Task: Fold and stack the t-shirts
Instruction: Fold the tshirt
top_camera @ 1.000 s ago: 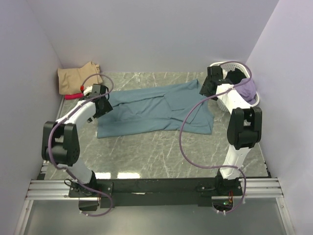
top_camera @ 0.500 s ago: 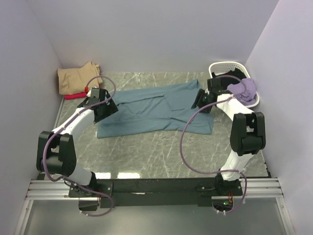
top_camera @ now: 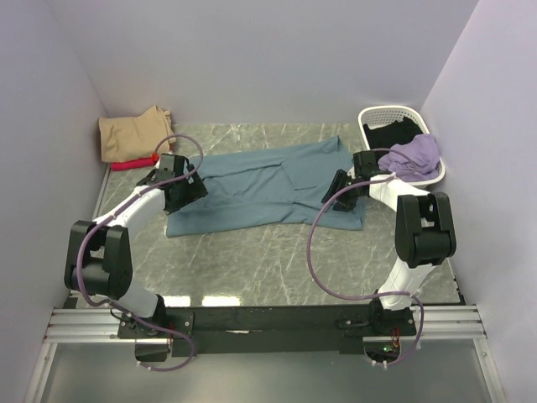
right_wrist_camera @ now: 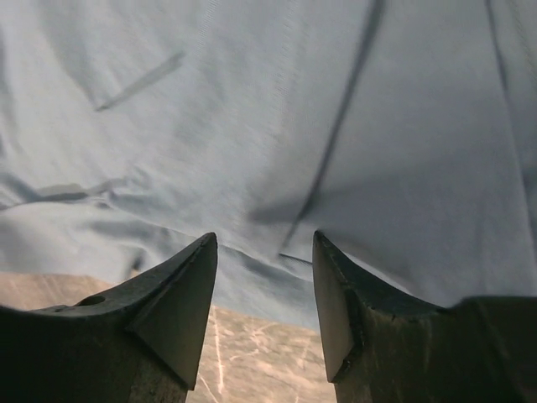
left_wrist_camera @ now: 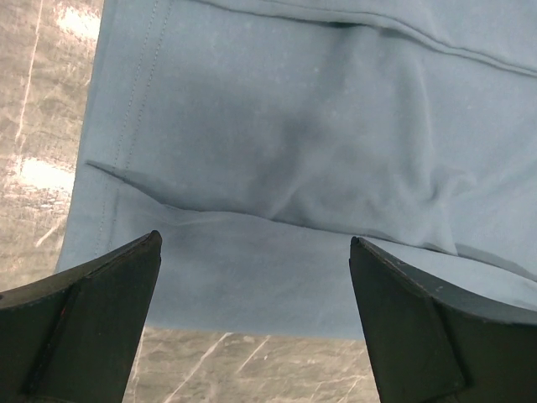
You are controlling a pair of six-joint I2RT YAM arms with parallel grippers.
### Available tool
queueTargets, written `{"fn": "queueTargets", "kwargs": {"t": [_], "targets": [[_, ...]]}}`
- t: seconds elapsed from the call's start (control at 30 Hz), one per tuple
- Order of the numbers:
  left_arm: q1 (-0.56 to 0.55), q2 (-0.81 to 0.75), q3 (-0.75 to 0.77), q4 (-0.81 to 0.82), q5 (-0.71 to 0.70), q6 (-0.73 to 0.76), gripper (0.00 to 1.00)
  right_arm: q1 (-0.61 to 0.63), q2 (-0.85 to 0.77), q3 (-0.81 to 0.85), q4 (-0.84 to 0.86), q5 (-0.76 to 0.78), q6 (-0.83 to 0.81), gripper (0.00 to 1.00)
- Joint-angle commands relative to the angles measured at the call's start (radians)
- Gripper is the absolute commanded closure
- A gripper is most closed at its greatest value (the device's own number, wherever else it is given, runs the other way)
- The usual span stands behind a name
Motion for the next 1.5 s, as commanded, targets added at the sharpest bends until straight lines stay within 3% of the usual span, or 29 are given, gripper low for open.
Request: {"fn": "queueTargets", "kwargs": {"t": [0.0, 0.4, 0.5, 0.53, 0.63, 0.8, 1.47], "targets": [[-0.006, 0.016, 0.001, 0.017, 0.005, 0.014, 0.01, -0.004, 0.003, 0.002, 0.083, -0.046, 0.008, 0.45], [-0.013, 0.045, 0.012, 0.005, -0.007, 0.024, 0.01, 0.001, 0.044, 0.043, 0.064, -0.035, 0.008, 0.47], [-0.013, 0.051, 0.015, 0.000, -0.009, 0.024, 0.01, 0.004, 0.058, 0.043, 0.084, -0.048, 0.014, 0.60], [-0.013, 0.051, 0.015, -0.001, -0.010, 0.024, 0.01, 0.005, 0.063, 0.045, 0.093, -0.058, 0.015, 0.72], [-0.013, 0.051, 0.016, -0.001, -0.018, 0.028, 0.01, 0.013, 0.070, 0.068, 0.095, -0.067, 0.009, 0.89], [-0.013, 0.071, 0.031, -0.015, -0.044, 0.037, 0.01, 0.019, 0.081, 0.153, 0.089, -0.094, 0.014, 0.98], [-0.014, 0.138, 0.056, -0.034, -0.063, 0.045, 0.00, 0.097, 0.402, 0.718, -0.083, -0.130, 0.026, 0.92]]}}
